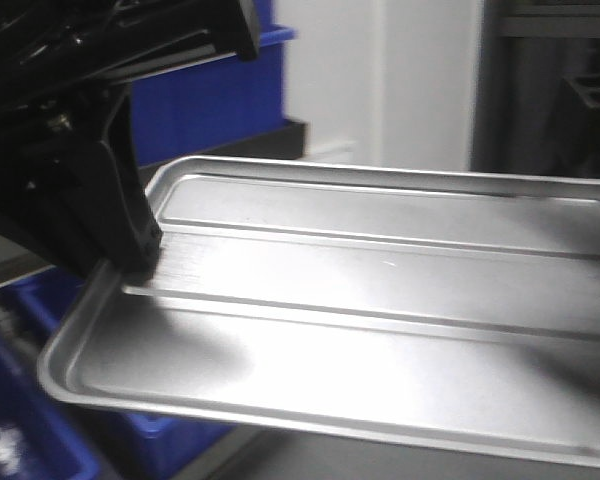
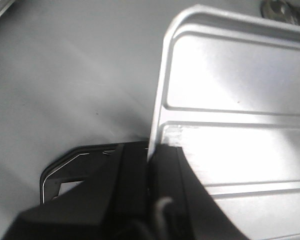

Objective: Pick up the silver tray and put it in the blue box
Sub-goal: 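Hold the tray level in both grippers while the base drives to the bins, then carry the tray with both grippers over the open blue bin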

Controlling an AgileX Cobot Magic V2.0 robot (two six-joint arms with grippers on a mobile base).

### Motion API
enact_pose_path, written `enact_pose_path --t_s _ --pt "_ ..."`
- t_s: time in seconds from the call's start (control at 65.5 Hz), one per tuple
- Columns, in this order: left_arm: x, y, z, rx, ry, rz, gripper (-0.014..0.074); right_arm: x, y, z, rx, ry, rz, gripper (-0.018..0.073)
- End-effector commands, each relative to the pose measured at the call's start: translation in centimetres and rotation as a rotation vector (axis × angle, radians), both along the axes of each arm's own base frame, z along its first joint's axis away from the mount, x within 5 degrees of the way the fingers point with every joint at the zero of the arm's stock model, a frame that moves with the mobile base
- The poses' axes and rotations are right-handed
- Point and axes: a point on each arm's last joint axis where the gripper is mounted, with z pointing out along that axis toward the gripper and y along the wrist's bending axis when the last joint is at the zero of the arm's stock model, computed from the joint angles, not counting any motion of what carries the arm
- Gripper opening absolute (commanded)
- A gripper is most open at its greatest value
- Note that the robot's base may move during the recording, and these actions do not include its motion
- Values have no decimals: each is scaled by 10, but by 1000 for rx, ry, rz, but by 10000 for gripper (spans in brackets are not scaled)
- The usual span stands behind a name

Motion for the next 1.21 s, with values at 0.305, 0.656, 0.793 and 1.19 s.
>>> enact_pose_path --t_s 0.305,0.656,0.793,1.19 --pt "3 13 12 65 -61 29 -104 -4 -20 6 -186 34 -36 49" --pt "3 13 12 65 -61 29 -104 -4 -20 6 -186 34 -36 49" --pt "3 13 12 65 -61 29 -104 -4 -20 6 -186 34 -36 49" --pt "3 13 12 65 -61 29 -104 -4 -20 6 -186 34 -36 49"
